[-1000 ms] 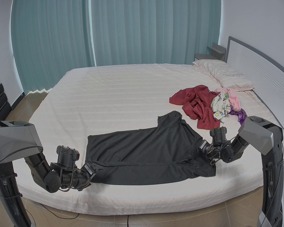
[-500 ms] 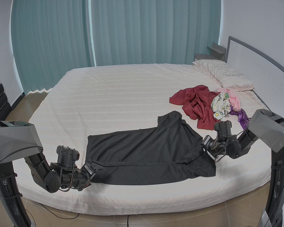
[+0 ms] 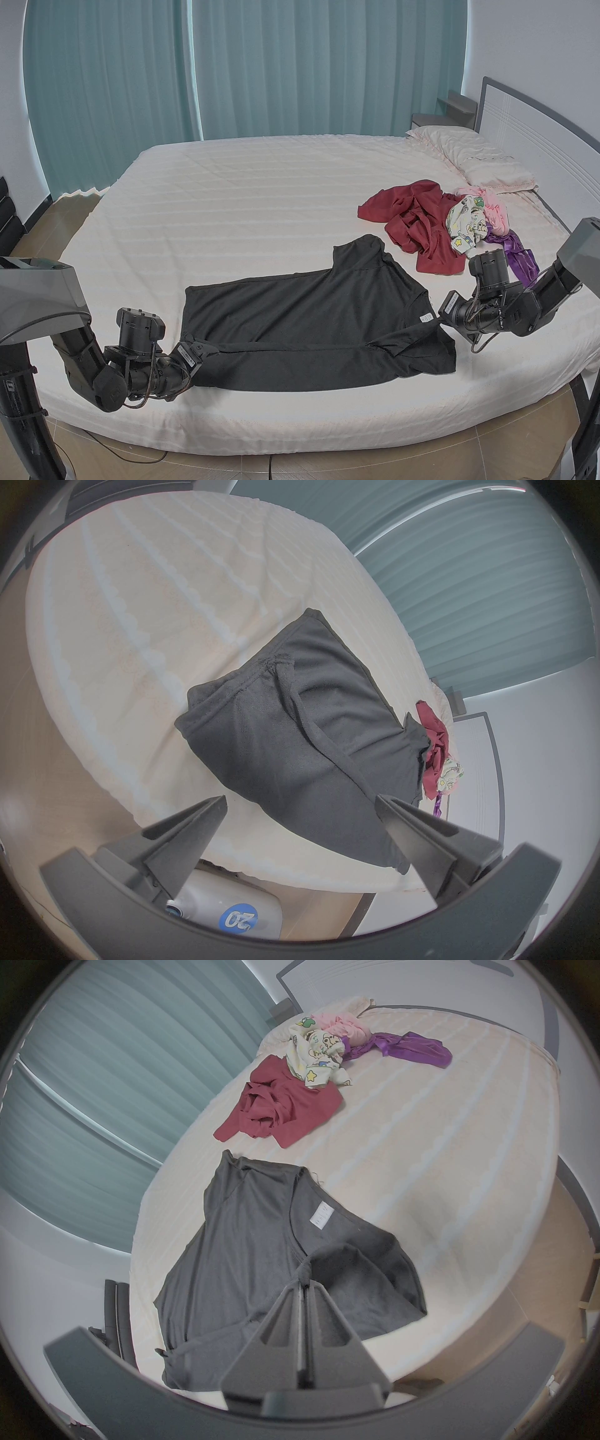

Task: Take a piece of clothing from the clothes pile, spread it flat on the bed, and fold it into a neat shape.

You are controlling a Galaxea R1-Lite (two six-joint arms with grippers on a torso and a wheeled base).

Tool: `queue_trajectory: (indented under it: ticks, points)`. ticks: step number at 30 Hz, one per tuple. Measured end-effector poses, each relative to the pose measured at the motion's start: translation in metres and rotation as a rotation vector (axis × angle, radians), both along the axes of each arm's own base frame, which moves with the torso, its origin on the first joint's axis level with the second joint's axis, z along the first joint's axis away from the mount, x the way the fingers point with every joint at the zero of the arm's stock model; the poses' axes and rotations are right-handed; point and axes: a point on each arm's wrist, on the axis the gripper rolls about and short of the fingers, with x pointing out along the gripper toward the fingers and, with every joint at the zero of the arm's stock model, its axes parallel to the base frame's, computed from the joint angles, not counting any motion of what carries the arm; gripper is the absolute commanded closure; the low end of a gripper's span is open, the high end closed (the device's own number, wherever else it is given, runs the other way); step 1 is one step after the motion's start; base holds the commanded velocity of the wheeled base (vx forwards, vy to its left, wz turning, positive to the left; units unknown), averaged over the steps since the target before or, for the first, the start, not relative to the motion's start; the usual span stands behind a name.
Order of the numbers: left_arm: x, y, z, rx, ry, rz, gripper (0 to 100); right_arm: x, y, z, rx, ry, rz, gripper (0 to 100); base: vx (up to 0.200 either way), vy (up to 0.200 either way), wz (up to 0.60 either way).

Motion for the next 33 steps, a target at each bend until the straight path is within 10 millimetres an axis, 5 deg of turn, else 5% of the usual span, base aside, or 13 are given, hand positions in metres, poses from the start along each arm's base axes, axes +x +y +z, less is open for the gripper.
queue_trajectory:
  ticks: [8,25,26,33]
  points:
    - [-0.002,0.000,-0.001,0.000,0.003,0.000,0,-0.026,0.001,0.007,-0.010,0.050,0.020,100,0.000,0.000,0.00]
    - [-0.002,0.000,-0.002,0.002,0.006,-0.001,0,-0.049,0.008,0.016,-0.024,0.107,0.066,100,0.000,0.000,0.00]
    - [-0.002,0.000,-0.002,0.002,0.006,-0.001,0,-0.050,0.009,0.016,-0.023,0.111,0.069,0,0.000,0.000,0.00]
    - [-0.002,0.000,-0.002,0.002,0.005,-0.001,0,-0.062,0.008,0.014,-0.031,0.133,0.096,0,0.000,0.000,0.00]
